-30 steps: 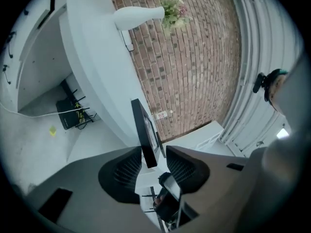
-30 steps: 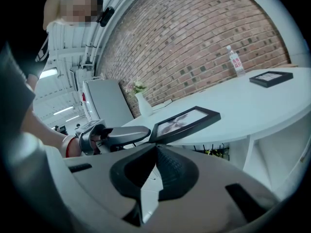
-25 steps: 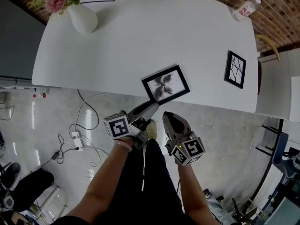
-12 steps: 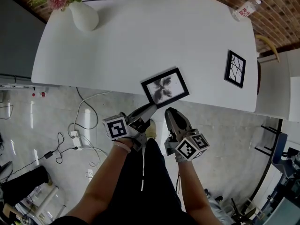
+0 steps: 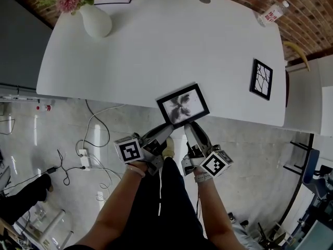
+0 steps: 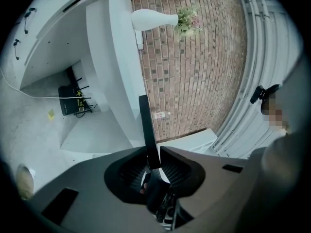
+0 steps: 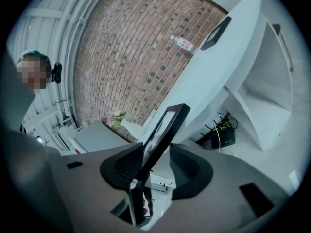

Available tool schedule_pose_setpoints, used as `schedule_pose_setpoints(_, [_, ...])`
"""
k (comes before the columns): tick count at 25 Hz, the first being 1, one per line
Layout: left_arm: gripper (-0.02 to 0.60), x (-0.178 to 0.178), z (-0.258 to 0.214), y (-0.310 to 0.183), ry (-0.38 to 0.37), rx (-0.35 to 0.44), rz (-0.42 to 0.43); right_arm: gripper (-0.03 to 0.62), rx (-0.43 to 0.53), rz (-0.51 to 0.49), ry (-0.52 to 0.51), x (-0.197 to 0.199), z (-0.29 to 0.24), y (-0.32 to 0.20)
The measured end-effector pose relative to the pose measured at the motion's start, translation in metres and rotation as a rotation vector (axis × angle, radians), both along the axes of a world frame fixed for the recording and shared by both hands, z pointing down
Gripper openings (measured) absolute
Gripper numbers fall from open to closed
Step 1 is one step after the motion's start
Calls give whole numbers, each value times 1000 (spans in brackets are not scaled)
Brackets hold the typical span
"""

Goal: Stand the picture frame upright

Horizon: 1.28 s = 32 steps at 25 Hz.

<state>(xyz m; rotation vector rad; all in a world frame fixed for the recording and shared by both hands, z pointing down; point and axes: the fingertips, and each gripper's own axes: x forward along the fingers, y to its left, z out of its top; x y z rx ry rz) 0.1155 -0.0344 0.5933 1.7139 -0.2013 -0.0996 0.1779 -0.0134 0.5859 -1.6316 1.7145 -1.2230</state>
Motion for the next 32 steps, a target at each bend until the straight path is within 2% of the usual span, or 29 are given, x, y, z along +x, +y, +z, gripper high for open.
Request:
schedule_pose_setpoints(8, [78,-9,-2,16,38,-34,5,172,27,111,-194,8,6,-2])
schedule_pose_setpoints(11, [74,-12,0,23,46,-48,10,164,33,142,-233,10,8,-1])
schedule_pose_setpoints(14, [72,-16,1,28,60,-68,0,118,23,146,-258,9,12,1])
schedule_pose_setpoints(18, [67,-19,3,31,73,-71,-6,107,50,148,-290,7,11,3])
schedule_pose_setpoints(25, [78,-17,8,30,46,-47,5,80,102,152,-355,7,2,-2])
schedule_pose_setpoints(29, [86,-16,2,24,55,-29,-15,77,117,159,-371,9,-5,-8])
schedule_pose_setpoints(32, [118,-20,1,18,4,25,-26,77,117,155,-369,11,-7,-9])
